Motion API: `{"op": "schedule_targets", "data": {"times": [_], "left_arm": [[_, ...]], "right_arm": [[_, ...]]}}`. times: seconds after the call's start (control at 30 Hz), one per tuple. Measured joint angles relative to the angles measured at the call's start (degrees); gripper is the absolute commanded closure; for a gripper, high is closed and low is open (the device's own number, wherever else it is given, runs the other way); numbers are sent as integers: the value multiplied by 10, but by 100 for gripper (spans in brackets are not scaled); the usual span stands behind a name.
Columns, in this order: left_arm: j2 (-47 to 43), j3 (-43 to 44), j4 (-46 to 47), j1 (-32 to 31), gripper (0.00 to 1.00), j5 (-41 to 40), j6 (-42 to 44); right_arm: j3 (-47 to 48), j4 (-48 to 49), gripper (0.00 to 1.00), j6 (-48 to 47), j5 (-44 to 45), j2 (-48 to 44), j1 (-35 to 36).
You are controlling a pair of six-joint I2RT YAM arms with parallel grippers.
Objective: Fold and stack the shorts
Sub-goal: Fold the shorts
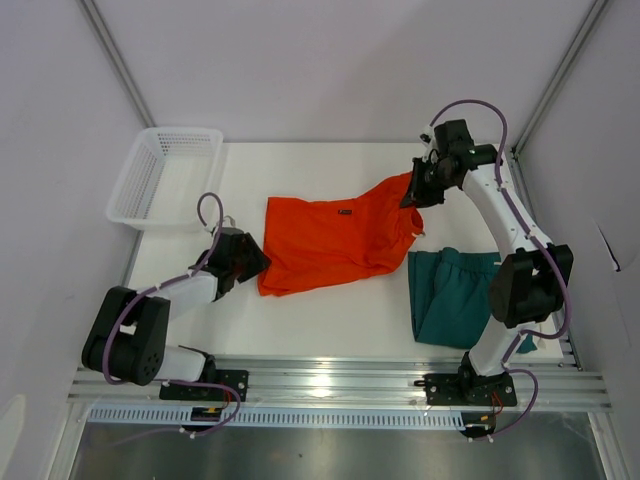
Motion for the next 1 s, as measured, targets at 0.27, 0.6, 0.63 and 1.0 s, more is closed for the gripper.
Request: {"op": "schedule_targets", "data": {"times": [0.27,0.6,0.63,1.0], "left_arm": [[1,0,15,3,43,5,-2],[22,0,48,8,50,29,-6],[27,0,51,7,51,29,-6],[62,-17,122,-49,76,6,-27]], "right_arm": [[2,-14,100,-8,19,0,14],[48,-35,100,-5,44,10,64],[56,-37,100,-3,47,14,71],[110,-38,100,32,61,45,143]]}}
